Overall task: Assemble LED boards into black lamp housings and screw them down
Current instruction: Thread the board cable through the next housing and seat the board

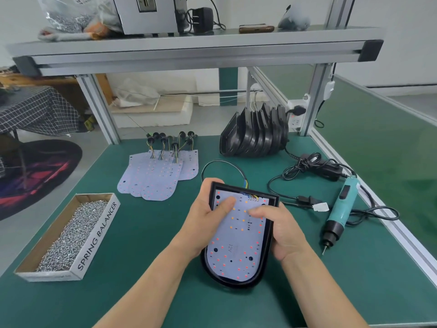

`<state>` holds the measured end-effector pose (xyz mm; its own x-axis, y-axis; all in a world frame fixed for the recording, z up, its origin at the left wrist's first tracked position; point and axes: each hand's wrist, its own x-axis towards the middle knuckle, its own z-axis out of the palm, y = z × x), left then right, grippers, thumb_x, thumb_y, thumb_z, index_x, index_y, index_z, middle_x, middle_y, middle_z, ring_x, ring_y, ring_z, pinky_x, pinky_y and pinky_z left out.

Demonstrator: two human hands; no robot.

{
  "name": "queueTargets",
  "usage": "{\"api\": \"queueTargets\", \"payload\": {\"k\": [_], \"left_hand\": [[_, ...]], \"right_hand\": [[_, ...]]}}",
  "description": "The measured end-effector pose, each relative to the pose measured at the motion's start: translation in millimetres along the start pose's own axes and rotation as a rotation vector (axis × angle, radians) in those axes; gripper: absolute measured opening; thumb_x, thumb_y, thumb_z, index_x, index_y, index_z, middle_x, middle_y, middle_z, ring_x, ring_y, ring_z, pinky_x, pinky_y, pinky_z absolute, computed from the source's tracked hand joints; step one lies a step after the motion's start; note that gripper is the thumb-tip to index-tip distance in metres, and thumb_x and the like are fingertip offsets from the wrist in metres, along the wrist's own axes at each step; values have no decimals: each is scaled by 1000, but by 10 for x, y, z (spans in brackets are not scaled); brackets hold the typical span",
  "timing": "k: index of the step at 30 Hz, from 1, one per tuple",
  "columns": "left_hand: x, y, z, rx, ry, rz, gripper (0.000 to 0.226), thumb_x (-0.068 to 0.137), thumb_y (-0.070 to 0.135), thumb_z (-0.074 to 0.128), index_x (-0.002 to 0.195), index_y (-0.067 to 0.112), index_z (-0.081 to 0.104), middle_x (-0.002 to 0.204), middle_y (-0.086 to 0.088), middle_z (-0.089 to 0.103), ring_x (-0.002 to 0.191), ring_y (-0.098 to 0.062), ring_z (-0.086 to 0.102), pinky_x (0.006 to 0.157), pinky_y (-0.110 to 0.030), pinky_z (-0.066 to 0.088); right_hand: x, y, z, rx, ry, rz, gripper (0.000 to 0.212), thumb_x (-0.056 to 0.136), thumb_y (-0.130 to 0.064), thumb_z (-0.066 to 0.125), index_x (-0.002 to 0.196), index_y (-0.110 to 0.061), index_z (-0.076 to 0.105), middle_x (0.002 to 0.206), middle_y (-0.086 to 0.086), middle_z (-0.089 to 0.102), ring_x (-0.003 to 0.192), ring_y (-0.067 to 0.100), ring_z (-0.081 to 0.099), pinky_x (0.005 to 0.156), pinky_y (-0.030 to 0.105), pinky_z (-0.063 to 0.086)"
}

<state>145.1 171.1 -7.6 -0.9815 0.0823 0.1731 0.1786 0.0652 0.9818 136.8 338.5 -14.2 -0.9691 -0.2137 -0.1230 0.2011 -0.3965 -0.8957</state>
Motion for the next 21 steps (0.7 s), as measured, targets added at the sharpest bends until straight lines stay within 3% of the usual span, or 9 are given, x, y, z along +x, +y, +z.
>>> {"api": "queueTargets", "payload": {"k": [3, 6, 8, 12, 15, 18, 20, 21], "left_hand": [[-19, 0, 43, 32, 57, 3, 20, 87, 30, 64, 101, 37, 52, 94, -14, 61, 82, -18, 55, 84, -54, 53], [-31, -8, 70, 59, 98, 1, 19, 87, 32, 64, 99, 39, 51, 98, -19, 59, 83, -24, 54, 88, -63, 49], [-26, -17, 76, 78, 105, 7, 18, 87, 32, 63, 99, 38, 51, 98, -17, 60, 83, -24, 55, 88, -63, 50], [-5, -52, 63, 38, 103, 2, 15, 90, 28, 63, 99, 36, 54, 98, -6, 67, 89, -27, 62, 90, -54, 54], [16, -130, 74, -17, 143, -67, 14, 92, 24, 64, 100, 33, 56, 101, 0, 70, 94, -21, 67, 90, -48, 57], [60, -251, 85, -51, 313, -216, 12, 97, 19, 62, 100, 28, 55, 103, -2, 70, 102, -29, 67, 93, -50, 56], [105, -311, 74, -27, 366, -309, 8, 98, 21, 59, 104, 21, 53, 104, -4, 68, 101, -30, 65, 91, -46, 56], [135, -326, 56, 46, 353, -351, 9, 99, 25, 56, 105, 18, 52, 103, -5, 66, 95, -28, 64, 85, -41, 54]], "right_hand": [[32, 9, -25, -17, -10, -15, 25, 60, -5, 62, 79, -8, 77, 86, 18, 73, 74, 32, 70, 68, 39, 60], [69, 19, -48, -27, 6, 9, 30, 59, -5, 63, 86, -1, 75, 89, 20, 72, 77, 34, 69, 72, 42, 59], [92, 27, -61, -32, 14, 27, 35, 58, -5, 63, 91, 3, 73, 92, 22, 72, 79, 36, 69, 74, 43, 58], [115, 12, -65, -60, -20, 73, 25, 62, -7, 63, 81, -12, 79, 89, 17, 75, 75, 33, 72, 67, 38, 60], [125, 11, -73, -105, -21, 107, 20, 74, -5, 67, 89, -14, 77, 96, 14, 77, 80, 29, 74, 70, 38, 61], [89, 163, -117, -547, 128, 52, 23, 87, -12, 72, 105, -23, 65, 104, -2, 76, 91, 14, 73, 83, 35, 59], [38, 270, -154, -820, 226, -27, 17, 86, -24, 75, 98, -23, 62, 92, -9, 72, 80, 9, 67, 76, 32, 55], [21, 310, -180, -883, 250, -48, 18, 86, -28, 74, 93, -17, 61, 86, -6, 70, 74, 14, 63, 73, 34, 53]]}}
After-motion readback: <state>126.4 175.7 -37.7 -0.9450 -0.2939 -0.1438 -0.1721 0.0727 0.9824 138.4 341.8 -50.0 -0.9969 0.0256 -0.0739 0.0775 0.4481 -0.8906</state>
